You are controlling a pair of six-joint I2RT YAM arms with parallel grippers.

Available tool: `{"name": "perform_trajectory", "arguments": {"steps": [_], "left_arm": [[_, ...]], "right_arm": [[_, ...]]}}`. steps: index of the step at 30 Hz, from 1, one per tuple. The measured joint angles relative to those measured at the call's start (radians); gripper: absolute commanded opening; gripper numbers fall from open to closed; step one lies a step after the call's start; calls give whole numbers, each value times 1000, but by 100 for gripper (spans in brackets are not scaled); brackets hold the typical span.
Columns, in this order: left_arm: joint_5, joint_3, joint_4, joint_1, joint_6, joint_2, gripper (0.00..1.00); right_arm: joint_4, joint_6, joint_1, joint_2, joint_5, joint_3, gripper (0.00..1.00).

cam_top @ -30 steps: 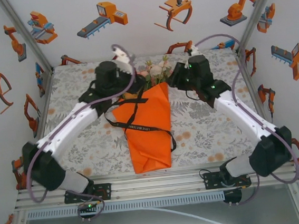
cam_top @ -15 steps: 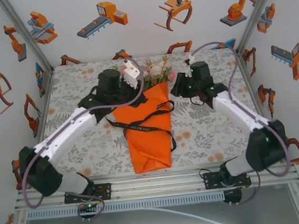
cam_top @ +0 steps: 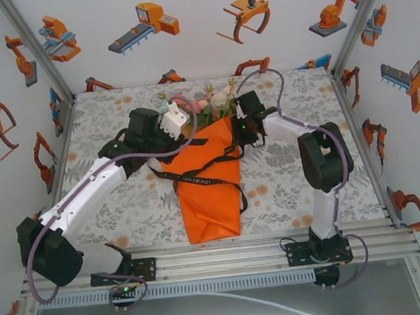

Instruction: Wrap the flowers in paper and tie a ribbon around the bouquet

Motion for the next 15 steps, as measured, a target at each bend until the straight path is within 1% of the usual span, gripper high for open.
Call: {"name": "perform_trajectory", "arguments": {"steps": [1, 5, 12, 15], "left_arm": [[0, 0, -2, 0, 5, 7, 40], [16, 0, -7, 3, 26, 51, 40], [137, 0, 18, 5, 96, 142, 40], [160, 3, 49, 10, 129, 206, 39]], "right_arm": [[-5, 0, 0, -5, 1, 0, 0], [-22, 9, 0, -73, -3, 0, 0], [24, 97, 0, -292, -32, -5, 0], [54, 139, -3, -372, -28, -6, 0]]}}
